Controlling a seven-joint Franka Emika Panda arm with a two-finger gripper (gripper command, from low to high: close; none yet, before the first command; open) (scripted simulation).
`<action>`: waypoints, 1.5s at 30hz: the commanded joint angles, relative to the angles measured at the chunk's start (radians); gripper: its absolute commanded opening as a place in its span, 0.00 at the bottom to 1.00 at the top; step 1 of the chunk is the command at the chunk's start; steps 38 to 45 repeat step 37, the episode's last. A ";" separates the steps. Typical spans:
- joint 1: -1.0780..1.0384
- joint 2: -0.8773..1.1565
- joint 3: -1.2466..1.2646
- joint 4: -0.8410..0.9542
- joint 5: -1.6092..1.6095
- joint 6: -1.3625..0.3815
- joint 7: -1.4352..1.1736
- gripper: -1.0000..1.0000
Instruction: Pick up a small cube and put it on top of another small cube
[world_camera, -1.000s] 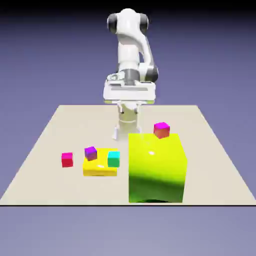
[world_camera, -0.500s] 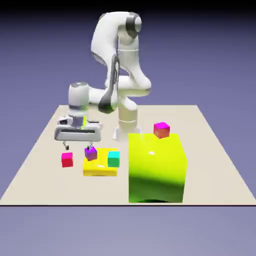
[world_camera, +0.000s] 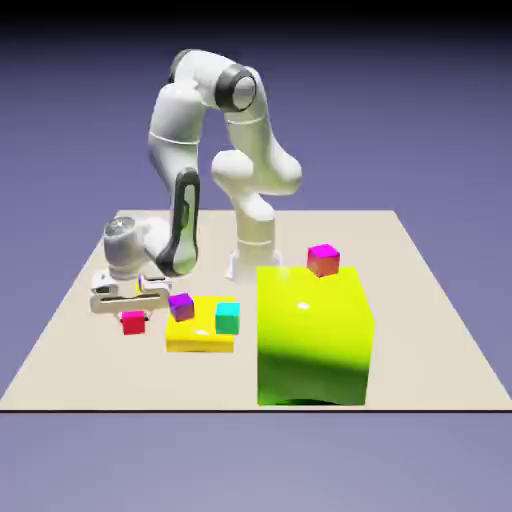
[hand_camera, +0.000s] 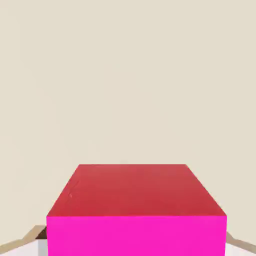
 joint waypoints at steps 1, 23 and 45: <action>0.031 -0.036 -0.036 -0.004 -0.032 -0.030 0.022 0.00; 0.480 -0.666 0.174 -0.130 -0.391 -0.492 0.109 0.00; 0.480 -0.666 0.174 -0.130 -0.391 -0.492 0.109 1.00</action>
